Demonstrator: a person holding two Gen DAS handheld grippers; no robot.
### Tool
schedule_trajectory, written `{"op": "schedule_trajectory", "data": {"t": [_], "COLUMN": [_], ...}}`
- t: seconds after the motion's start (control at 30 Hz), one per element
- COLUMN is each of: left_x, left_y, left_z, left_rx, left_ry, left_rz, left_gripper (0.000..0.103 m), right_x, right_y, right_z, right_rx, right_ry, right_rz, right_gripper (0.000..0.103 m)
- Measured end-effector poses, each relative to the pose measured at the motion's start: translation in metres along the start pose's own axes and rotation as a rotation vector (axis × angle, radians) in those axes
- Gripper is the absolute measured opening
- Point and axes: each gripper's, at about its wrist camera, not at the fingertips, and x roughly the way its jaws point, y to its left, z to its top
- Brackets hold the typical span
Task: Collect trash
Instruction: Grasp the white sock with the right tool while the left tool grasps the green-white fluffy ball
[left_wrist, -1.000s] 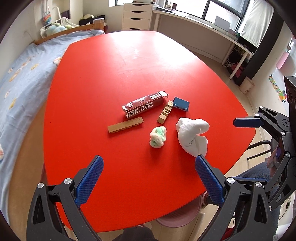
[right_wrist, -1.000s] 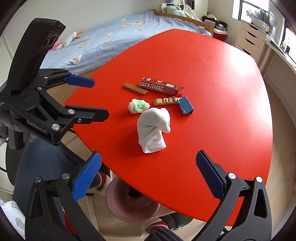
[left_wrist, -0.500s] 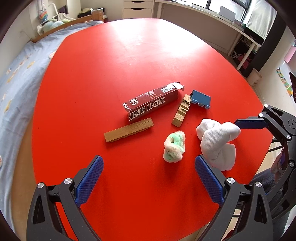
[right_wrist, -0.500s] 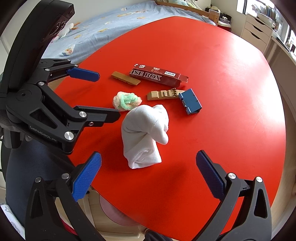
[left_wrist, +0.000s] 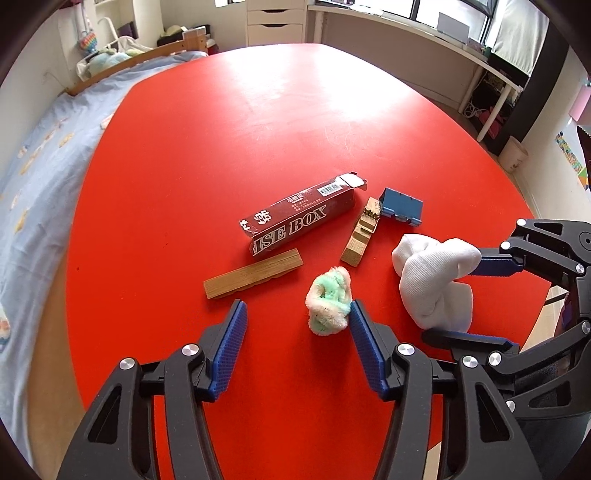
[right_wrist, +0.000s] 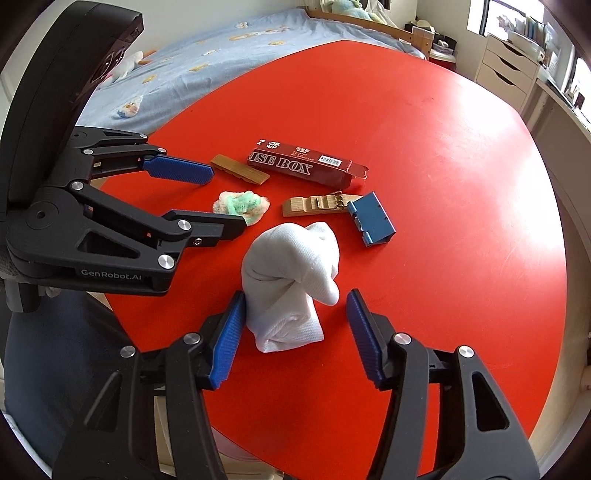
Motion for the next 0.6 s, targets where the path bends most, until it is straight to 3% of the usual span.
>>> {"op": "schedule_trajectory", "data": {"t": [0.1,0.17,0.6], "left_x": [-0.001,-0.0011,-0.0083], "left_y": [0.0,0.0009,0.0026], "left_z": [0.0015,0.0016,-0.0048], "left_rx": [-0.002,-0.004,-0.015], "left_ry": [-0.001,-0.001,-0.016], "left_rz": [-0.014,-0.02,-0.034], "left_gripper": [0.031,0.02,0.017], "right_x": [-0.0008,-0.0018,-0.0094], "right_y": [-0.0019,-0.0029,-0.0046], "right_z": [-0.0002,-0.0007,-0.0023], "right_rx": [0.008,0.011,0.036], "right_ry": [-0.002,-0.006,-0.016], "right_rz": [0.004,0.004,0.003], "right_gripper": [0.031,0.029,0.023]}}
